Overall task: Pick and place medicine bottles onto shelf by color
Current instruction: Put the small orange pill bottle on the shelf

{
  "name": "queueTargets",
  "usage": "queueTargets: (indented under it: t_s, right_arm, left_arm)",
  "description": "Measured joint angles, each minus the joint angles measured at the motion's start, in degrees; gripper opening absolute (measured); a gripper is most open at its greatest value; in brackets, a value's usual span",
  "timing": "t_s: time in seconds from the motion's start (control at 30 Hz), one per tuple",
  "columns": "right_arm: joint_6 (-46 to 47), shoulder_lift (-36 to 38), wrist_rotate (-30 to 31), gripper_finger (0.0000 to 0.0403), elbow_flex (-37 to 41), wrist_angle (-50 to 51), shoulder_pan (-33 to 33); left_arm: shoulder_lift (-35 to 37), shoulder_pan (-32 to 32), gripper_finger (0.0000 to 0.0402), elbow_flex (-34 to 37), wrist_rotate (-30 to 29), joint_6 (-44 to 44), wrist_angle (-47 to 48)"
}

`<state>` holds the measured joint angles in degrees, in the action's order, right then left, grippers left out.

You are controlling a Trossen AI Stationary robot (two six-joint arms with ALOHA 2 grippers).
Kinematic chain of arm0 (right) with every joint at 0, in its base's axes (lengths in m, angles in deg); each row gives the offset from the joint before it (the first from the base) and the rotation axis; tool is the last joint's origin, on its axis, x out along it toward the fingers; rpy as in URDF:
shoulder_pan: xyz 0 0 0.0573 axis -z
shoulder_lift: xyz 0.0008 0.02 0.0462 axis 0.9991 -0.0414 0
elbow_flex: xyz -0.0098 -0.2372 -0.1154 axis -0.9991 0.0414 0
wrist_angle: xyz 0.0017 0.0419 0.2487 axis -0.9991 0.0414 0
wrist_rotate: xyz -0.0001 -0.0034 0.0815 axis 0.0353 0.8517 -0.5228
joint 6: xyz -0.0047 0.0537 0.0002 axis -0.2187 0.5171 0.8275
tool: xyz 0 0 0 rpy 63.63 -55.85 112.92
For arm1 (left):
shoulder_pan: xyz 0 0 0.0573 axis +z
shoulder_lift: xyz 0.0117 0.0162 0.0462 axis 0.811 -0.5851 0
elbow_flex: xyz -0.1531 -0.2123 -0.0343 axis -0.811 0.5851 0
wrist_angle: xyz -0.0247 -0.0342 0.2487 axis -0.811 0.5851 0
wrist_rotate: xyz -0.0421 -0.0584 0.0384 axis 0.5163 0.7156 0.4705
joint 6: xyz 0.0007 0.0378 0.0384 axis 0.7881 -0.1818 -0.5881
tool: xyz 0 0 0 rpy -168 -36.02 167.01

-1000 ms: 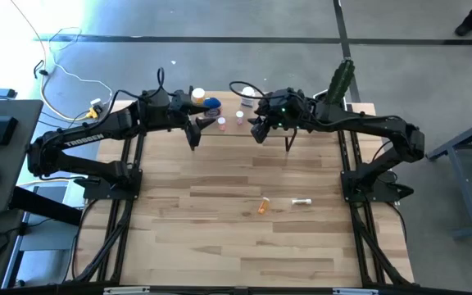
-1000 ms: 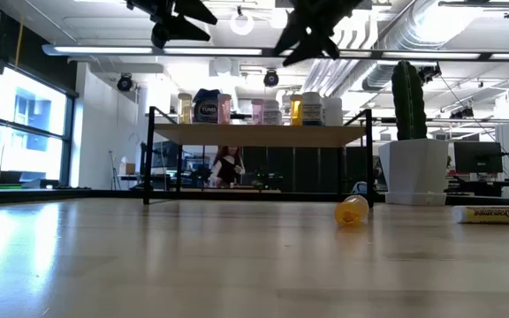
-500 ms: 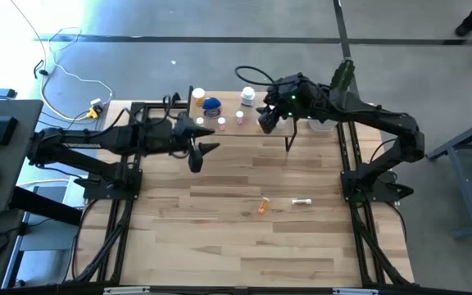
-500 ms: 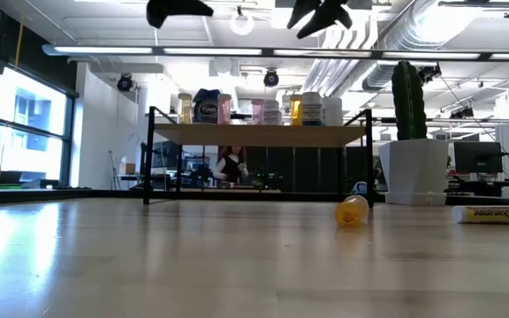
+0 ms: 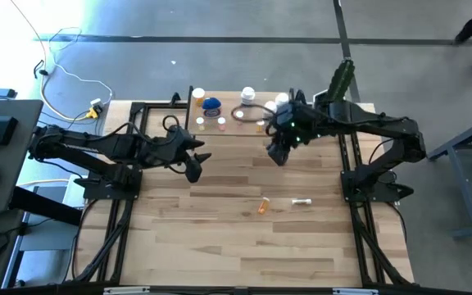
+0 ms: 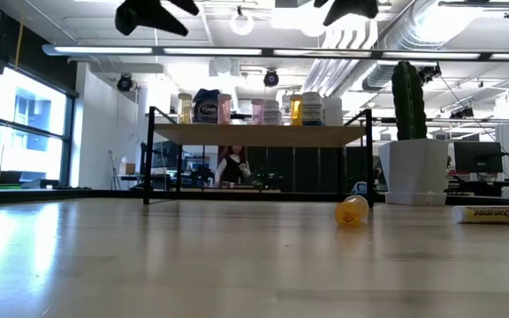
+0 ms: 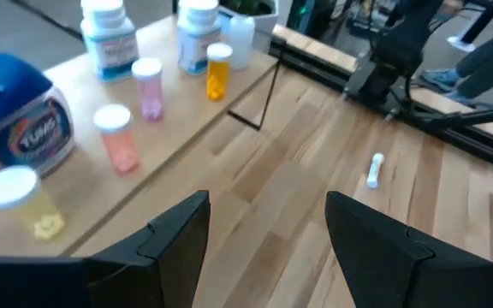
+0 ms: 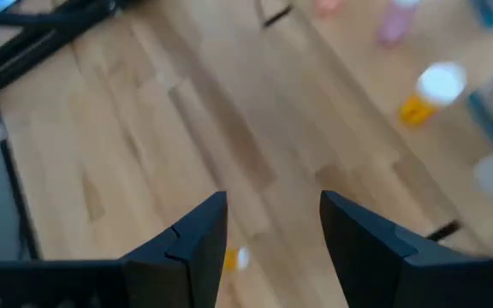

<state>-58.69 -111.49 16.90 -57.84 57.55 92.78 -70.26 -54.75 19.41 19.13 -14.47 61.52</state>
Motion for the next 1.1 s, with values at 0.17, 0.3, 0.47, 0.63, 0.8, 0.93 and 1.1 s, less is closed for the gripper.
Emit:
queueTargets:
  t_s: [0.17, 0.3, 0.47, 0.63, 0.8, 0.93, 1.1]
  right_arm:
    - [5.12, 0.00, -0.25, 0.0179, 0.00, 4.52, -4.91]
    - [11.40, 0.00, 0.23, 0.0179, 0.02, 8.36, -8.15]
    - [21.58, 0.00, 5.61, 0.0179, 0.04, 11.31, -11.97]
    - [37.56, -0.40, 11.90, 0.0179, 0.04, 15.24, -15.64]
    - [51.57, -3.41, 14.66, 0.0179, 0.07, 21.99, -19.12]
    - [56.70, -6.25, 14.18, 0.0179, 0.11, 22.67, -20.97]
    - [63.51, -10.24, 12.88, 0.0179, 0.11, 18.68, -22.16]
  left_arm:
    - [0.00, 0.02, 0.0223, 0.02, -2.19, 0.43, 1.36]
    - [0.02, 0.06, 0.0223, 0.02, -4.36, 0.41, 1.35]
    - [0.01, 0.17, 0.0223, 0.01, -5.13, -2.73, 1.34]
    - [0.01, 0.15, 0.0223, 0.01, -4.87, -4.68, 1.32]
    - [0.02, 0.15, 0.0223, 0.01, -4.75, -6.26, 1.29]
    - [0.02, 0.15, 0.0223, 0.02, -4.51, -8.17, 1.25]
    - [0.02, 0.15, 0.0223, 0.01, -3.10, -12.38, 1.27]
